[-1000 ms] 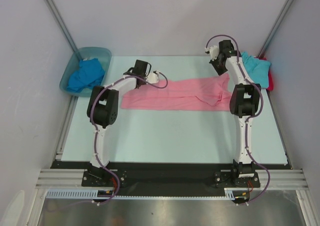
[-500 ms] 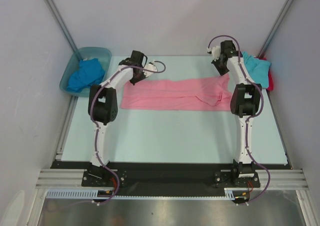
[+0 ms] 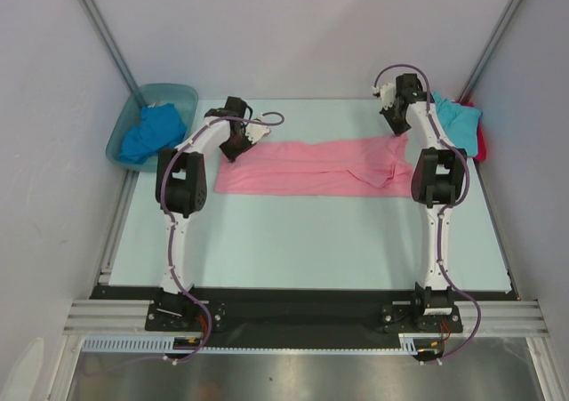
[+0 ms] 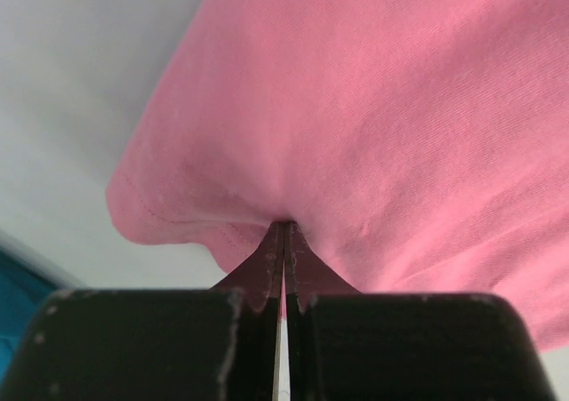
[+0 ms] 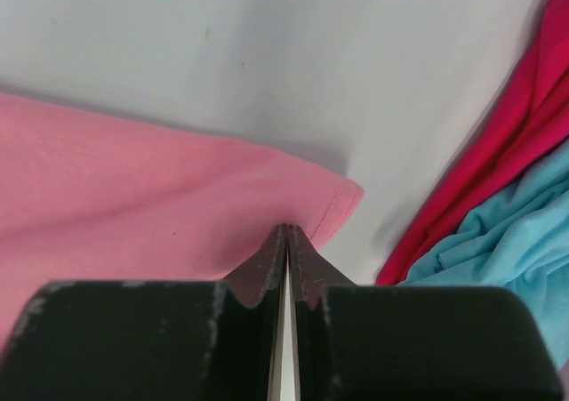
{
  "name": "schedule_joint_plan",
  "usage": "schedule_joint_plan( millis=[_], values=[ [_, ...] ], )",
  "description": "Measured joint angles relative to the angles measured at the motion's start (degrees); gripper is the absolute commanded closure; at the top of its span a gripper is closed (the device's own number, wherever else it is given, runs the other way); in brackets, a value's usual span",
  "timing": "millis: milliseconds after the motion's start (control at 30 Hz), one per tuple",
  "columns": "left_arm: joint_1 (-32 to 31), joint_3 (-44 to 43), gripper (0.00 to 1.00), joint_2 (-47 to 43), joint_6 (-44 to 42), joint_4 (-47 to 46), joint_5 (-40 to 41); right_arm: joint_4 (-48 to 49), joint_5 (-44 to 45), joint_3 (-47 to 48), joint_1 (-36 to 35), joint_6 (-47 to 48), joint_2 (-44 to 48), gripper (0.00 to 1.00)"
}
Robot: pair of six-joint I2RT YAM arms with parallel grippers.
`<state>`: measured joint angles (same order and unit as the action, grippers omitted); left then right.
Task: Fold and stack the t-shirts
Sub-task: Fold the tshirt
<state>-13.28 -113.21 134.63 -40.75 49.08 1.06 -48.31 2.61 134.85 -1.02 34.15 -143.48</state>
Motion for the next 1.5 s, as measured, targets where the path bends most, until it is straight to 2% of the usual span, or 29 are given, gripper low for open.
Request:
schedule_joint_plan(
  millis=[133,500,833,967,1067,1100,1133,1167,1267,1500],
  values=[
    [0.0,-0.1,1.00,0.1,0.3,0.0,-0.2,0.2,-0.3,-0.2,1.5,-0.1,-1.4,0.98],
    [0.0,-0.2,1.00,0.2,0.2,0.4,0.7,0.5,-1.5,-0.1,3.8,-0.3,-3.6,1.00],
    [0.0,-0.4,1.00,0.8,1.1,0.3,5.4,0.5,-3.3,0.1,4.9,-0.3,-3.7,0.99],
    [-0.1,-1.0,0.99,1.3,1.7,0.4,7.0,2.1,-4.0,-1.6,5.3,-0.1,-3.0,0.95],
    [-0.1,-1.9,1.00,2.1,1.8,0.6,8.9,4.7,-4.0,-4.7,5.3,0.2,-1.4,0.68],
    [-0.2,-2.1,1.00,2.3,1.8,0.7,9.5,5.3,-3.7,-5.1,5.3,0.4,-1.2,0.46],
    [-0.2,-2.3,1.00,2.4,1.8,0.7,9.9,5.8,-3.4,-5.2,5.4,0.1,-1.1,0.35],
    [-0.2,-2.4,1.00,2.6,1.8,0.6,10.5,6.6,-2.8,-5.3,5.5,0.2,-0.9,0.20],
    [-0.2,-2.5,0.99,2.8,1.8,0.5,12.2,7.4,-2.7,-6.3,5.9,0.1,0.4,0.12],
    [-0.2,-2.8,1.00,3.5,1.8,0.2,16.0,6.1,-4.7,-11.4,4.7,-0.3,8.9,0.12]
  ],
)
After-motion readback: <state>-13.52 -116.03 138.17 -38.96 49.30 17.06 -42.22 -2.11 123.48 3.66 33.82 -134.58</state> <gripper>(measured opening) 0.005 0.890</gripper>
